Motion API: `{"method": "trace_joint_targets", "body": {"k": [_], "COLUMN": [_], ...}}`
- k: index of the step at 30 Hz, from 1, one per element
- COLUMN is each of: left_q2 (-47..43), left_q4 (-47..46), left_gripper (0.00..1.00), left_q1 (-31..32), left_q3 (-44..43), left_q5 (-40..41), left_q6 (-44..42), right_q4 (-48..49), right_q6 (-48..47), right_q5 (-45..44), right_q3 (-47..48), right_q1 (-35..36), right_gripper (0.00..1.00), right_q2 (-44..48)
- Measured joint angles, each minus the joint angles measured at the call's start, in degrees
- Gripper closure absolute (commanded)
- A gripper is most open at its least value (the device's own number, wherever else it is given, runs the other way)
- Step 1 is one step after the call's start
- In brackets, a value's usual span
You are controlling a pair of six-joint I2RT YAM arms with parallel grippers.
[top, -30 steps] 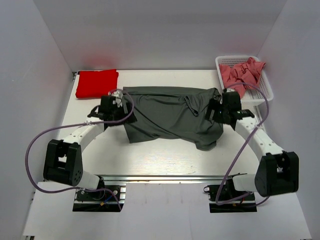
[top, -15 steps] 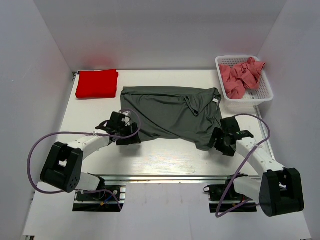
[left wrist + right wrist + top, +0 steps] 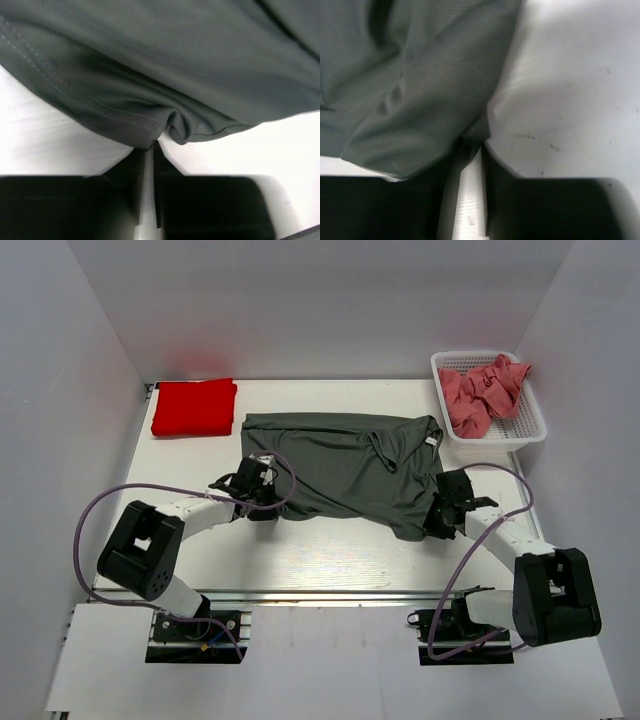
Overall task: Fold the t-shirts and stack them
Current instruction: Flatten out the tshirt
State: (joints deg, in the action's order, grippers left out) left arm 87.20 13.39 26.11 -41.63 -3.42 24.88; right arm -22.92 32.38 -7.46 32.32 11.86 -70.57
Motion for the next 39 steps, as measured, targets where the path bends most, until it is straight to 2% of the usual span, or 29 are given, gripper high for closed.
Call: {"method": "trace_joint_targets", "body": {"k": [1, 7, 14, 18, 22, 28, 32, 39], "left_q2": [0.37, -1.01, -18.25, -28.17, -33.83, -34.6, -34.56, -31.34], "left_q4": [0.07, 3.26, 4.83, 4.59, 6.69, 15.23, 18.51, 17.64], "left_gripper": [1.0, 1.0, 1.0, 1.0, 1.0, 1.0, 1.0, 1.0], "left_q1": [0.02, 0.66, 0.74, 0.76, 0.5, 0.26, 0.28, 0.26], "left_q3": [-0.22, -2.03, -8.31, -14.12, -17.29, -18.14, -18.14, -19.08], "left_q5": [0.17, 1.42, 5.33, 11.39, 19.04, 30.34, 32.35, 32.63], "left_q6": [0.28, -0.7, -1.86, -1.92, -0.87, 3.82, 5.7, 4.92], "right_q4": [0.59, -1.99, -4.22, -3.56, -4.44, -8.76, -10.19, -8.63], "right_q6": [-0.28, -2.49, -4.55, -4.17, -2.91, -1.09, -0.79, -2.64], "right_q5": [0.39, 3.98, 2.8, -3.26, -12.72, -22.75, -24.0, -21.49], "right_q3": [-0.07, 2.29, 15.98, 22.69, 24.48, 25.24, 25.27, 25.31], "right_q1": [0.02, 0.0, 0.0, 0.0, -0.02, -0.09, 0.0, 0.04], "right_gripper": [1.0, 1.0, 1.0, 1.0, 1.0, 1.0, 1.0, 1.0], "right_q2": [-0.5, 1.6, 18.45, 24.39, 27.67, 27.63, 27.54, 25.46]}}
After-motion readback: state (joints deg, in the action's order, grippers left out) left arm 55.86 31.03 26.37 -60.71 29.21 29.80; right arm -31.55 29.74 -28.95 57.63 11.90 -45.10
